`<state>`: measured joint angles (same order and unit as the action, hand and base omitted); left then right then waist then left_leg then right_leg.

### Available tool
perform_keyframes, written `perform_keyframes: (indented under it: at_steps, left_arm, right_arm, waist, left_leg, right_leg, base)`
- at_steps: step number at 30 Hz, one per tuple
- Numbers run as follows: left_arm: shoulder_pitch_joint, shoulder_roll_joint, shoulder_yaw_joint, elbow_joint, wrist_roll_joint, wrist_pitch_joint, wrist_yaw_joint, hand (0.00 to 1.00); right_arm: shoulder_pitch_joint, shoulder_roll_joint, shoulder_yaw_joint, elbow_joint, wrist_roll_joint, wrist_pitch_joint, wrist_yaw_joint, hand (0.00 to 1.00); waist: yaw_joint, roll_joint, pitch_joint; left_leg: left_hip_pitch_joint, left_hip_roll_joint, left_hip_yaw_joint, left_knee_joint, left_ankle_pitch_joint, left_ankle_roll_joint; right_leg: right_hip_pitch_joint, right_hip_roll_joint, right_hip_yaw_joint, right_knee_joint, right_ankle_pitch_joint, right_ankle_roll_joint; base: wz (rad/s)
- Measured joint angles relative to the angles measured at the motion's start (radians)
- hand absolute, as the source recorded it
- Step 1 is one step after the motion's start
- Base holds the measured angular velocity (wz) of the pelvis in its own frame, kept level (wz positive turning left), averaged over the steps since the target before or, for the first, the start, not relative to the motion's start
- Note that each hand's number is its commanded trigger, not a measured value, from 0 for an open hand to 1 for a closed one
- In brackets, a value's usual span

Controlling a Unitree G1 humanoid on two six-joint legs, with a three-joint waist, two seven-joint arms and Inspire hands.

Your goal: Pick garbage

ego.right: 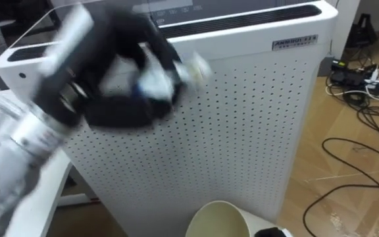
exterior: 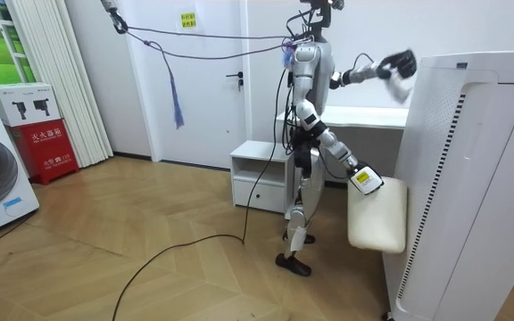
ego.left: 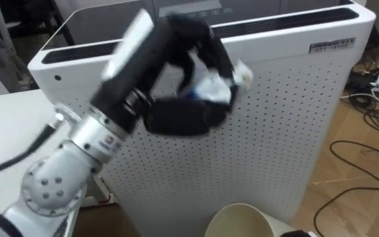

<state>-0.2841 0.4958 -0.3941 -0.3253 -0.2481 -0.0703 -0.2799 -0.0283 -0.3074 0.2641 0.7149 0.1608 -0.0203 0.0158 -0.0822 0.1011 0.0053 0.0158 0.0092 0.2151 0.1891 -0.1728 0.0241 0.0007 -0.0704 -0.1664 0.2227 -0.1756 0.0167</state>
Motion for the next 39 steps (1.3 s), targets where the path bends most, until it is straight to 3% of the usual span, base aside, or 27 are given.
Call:
perform_keyframes:
  at_steps: [4,18,29,35,39]
  left_arm:
    - [-0.001,-0.001,-0.01,-0.003,-0.11,0.002,-0.1,1.0]
    - [0.0,-0.006,-0.063,-0.012,-0.224,0.002,-0.3,1.0]
    - [0.042,-0.008,-0.049,-0.034,-0.222,0.002,-0.341,1.0]
    - [0.124,-0.003,0.041,-0.029,-0.178,0.002,-0.34,1.0]
    - [0.147,0.0,0.066,-0.02,-0.17,-0.006,-0.333,1.0]
  right_arm:
    - [-0.002,-0.001,0.004,-0.008,0.0,0.0,0.011,1.0]
    - [-0.002,-0.008,0.05,-0.011,0.0,-0.001,0.009,1.0]
    - [-0.002,-0.015,0.053,-0.021,0.0,-0.001,0.011,1.0]
    - [-0.002,-0.013,0.028,-0.038,-0.009,-0.001,0.008,1.0]
    - [-0.001,-0.013,0.026,-0.046,-0.002,-0.001,-0.001,1.0]
  waist:
    - [0.0,0.002,-0.0012]
    - [0.001,0.01,-0.0009]
    - [0.004,0.034,-0.0028]
    - [0.012,0.029,0.0006]
    - [0.014,0.018,0.0082]
  left_leg:
    - [-0.029,0.003,-0.002,0.011,0.0,0.0]
    - [-0.022,0.005,-0.001,0.016,0.0,0.0]
    - [-0.023,0.007,0.002,0.015,0.0,0.0]
    - [-0.034,0.009,0.002,0.017,0.0,0.0]
    - [-0.038,0.009,0.002,0.019,0.0,0.0]
  right_leg:
    - [-0.029,0.0,0.003,0.012,0.001,-0.001]
    - [-0.018,0.002,0.001,0.014,0.003,-0.004]
    - [-0.019,0.004,0.002,0.013,0.003,-0.005]
    - [-0.033,0.003,-0.002,0.017,0.002,-0.006]
    - [-0.035,0.002,-0.007,0.017,0.002,-0.006]
  base:
    - [0.0]
    - [0.0]
    - [0.0]
    - [0.0]
    - [0.0]
